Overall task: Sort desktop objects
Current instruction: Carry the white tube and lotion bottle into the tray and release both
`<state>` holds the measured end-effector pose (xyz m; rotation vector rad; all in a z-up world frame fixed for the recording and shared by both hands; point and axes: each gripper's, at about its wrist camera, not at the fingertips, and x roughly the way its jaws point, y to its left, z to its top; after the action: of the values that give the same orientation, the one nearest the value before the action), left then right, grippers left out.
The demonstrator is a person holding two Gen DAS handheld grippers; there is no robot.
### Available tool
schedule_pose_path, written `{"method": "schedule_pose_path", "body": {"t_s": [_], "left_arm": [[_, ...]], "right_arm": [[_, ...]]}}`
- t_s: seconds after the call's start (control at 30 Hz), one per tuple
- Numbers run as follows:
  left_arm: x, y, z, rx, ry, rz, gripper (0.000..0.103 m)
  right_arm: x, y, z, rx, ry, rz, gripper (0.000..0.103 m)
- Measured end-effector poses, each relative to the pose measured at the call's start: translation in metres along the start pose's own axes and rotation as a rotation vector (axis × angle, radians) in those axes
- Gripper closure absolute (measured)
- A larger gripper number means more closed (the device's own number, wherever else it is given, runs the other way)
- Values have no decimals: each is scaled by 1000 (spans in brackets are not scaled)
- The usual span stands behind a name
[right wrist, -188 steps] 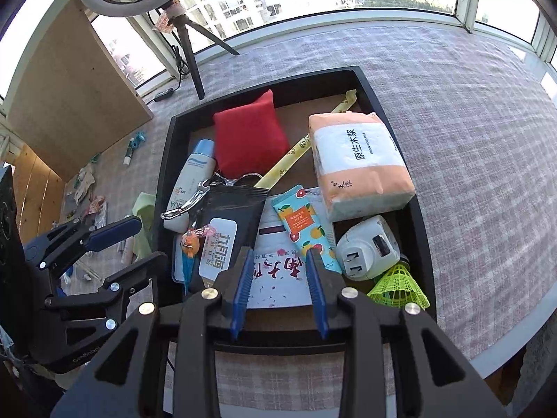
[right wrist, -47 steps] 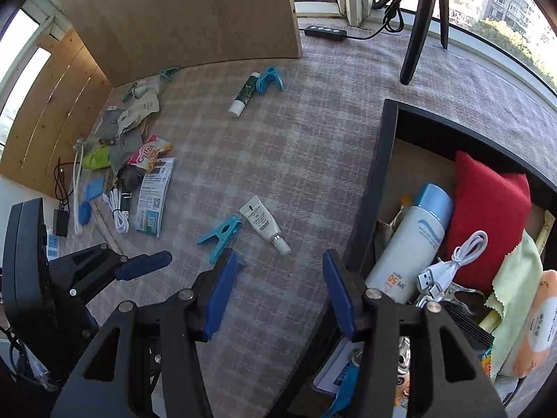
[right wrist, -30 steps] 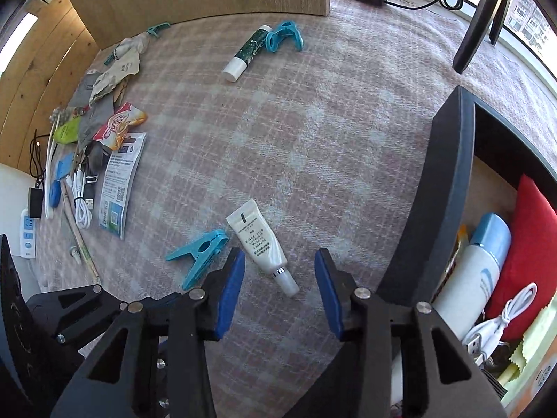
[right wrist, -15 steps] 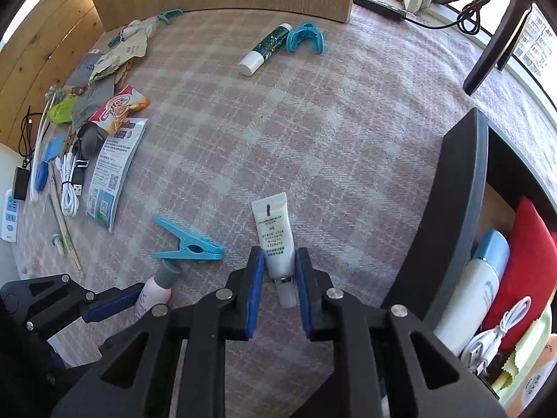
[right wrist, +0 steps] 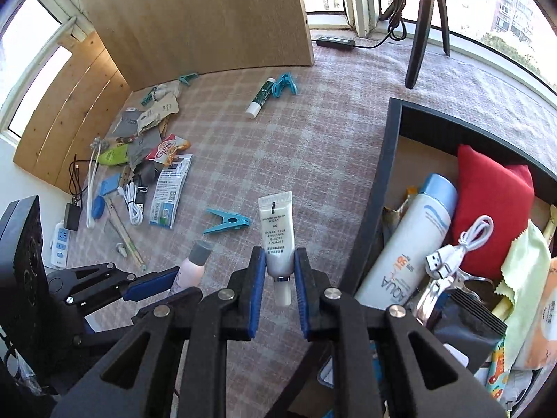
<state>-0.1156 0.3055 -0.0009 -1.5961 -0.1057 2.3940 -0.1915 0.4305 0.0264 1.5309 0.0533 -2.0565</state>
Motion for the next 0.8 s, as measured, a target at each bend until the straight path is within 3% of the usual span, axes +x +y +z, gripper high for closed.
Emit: {"method": "schedule_pose_path", "body": {"t_s": [0.27, 0.5, 0.53, 0.6, 0.67, 0.8], "left_arm": [[18, -94, 11, 172, 16, -91, 84], [30, -143, 7, 274, 38, -122, 84], [31, -146, 7, 279, 41, -120, 77], [29, -148, 8, 271, 33, -121, 61], [28, -147, 8, 266, 22, -111, 61], [27, -142, 8, 257, 20, -97, 61]], "right_arm": [[-47, -67, -62, 157, -60, -97, 86], [-70, -118, -103, 263, -65, -180, 86], [-71, -120, -107, 267, -63, -183, 85], [-73, -126, -111, 289, -67, -199, 78], [-76, -129, -115, 311, -83, -206, 49], [-83, -130, -120, 323, -110, -209, 47]]}}
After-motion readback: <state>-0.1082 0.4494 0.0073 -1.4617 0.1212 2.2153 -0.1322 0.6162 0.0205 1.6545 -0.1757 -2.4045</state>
